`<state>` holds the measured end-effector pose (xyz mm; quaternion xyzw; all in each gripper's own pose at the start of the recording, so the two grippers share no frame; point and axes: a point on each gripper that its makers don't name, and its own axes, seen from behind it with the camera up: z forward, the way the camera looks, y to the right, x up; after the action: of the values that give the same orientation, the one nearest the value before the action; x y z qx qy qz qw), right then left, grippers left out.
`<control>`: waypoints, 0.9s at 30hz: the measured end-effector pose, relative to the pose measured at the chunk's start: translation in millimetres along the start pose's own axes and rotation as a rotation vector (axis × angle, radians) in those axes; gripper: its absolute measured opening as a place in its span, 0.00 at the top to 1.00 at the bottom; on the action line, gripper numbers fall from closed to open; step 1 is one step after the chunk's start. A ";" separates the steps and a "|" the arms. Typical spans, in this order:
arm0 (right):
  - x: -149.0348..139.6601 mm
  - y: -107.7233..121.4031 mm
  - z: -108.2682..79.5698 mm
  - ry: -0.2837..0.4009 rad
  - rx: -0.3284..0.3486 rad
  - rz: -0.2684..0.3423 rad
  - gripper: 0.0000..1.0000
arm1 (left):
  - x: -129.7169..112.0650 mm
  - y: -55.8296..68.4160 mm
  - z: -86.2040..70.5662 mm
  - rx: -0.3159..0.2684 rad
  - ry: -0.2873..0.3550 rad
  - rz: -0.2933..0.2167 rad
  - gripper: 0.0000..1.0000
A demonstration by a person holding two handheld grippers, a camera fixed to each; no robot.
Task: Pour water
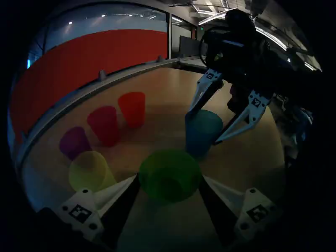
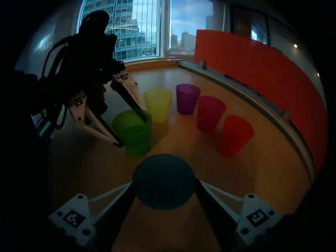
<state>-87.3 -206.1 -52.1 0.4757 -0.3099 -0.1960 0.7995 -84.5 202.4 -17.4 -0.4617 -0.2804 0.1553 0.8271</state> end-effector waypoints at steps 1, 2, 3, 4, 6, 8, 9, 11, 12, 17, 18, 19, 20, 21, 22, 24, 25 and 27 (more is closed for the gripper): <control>-0.4 0.0 0.1 -0.001 0.000 0.000 0.00 | -1.6 -0.9 -0.4 0.003 -0.004 0.004 0.09; -0.8 0.1 0.1 -0.001 0.000 0.001 0.00 | -3.3 -1.8 -0.9 0.005 -0.009 0.007 0.09; -1.3 0.2 0.3 -0.002 0.000 0.002 0.00 | -5.2 -2.5 -1.4 0.008 -0.013 0.010 0.09; -1.9 0.5 0.4 -0.003 -0.001 0.002 0.00 | -6.9 -3.0 -2.0 0.011 -0.017 0.012 0.08; -3.0 1.0 0.6 -0.004 -0.003 0.003 0.00 | -10.4 -3.9 -3.4 0.015 -0.024 0.014 0.08; -4.2 1.3 0.6 -0.005 -0.004 0.003 0.00 | -13.5 -4.1 -5.3 0.017 -0.029 0.012 0.08; -5.0 1.5 0.3 -0.006 -0.006 0.004 0.00 | -15.0 -4.3 -6.5 0.019 -0.031 0.012 0.08; -6.7 1.9 -0.6 -0.007 -0.008 0.005 0.00 | -17.6 -4.7 -9.0 0.024 -0.036 0.011 0.08; -7.8 2.2 -1.3 -0.008 -0.010 0.006 0.00 | -19.1 -5.0 -10.7 0.027 -0.038 0.011 0.08; -14.4 4.0 -6.4 -0.009 -0.023 0.016 0.00 | -26.3 -6.1 -18.9 0.040 -0.051 0.008 0.07; -16.4 4.4 -7.9 -0.009 -0.027 0.019 0.00 | -27.7 -6.1 -21.0 0.043 -0.053 0.007 0.07; -18.6 4.8 -9.5 -0.010 -0.030 0.024 0.00 | -28.8 -6.1 -22.9 0.045 -0.054 0.006 0.07; -20.7 5.1 -11.1 -0.010 -0.034 0.028 0.00 | -29.8 -6.0 -24.9 0.048 -0.055 0.005 0.07; -23.1 5.5 -12.9 -0.010 -0.038 0.031 0.00 | -30.6 -6.0 -27.2 0.051 -0.056 0.004 0.07; -25.1 5.9 -14.6 -0.011 -0.042 0.033 0.00 | -31.0 -6.1 -29.4 0.054 -0.055 0.002 0.06; -29.2 6.6 -18.2 -0.012 -0.051 0.037 0.00 | -31.6 -6.3 -33.8 0.060 -0.053 -0.001 0.06; -30.8 6.8 -19.9 -0.011 -0.055 0.038 0.00 | -31.6 -6.5 -35.8 0.065 -0.051 -0.004 0.06; -34.3 6.9 -23.6 -0.010 -0.063 0.042 0.00 | -31.7 -6.7 -39.9 0.073 -0.047 -0.009 0.07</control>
<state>-96.1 -166.9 -65.0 0.4426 -0.3174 -0.1912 0.8166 -85.4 155.5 -38.4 -0.4262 -0.2958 0.1724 0.8373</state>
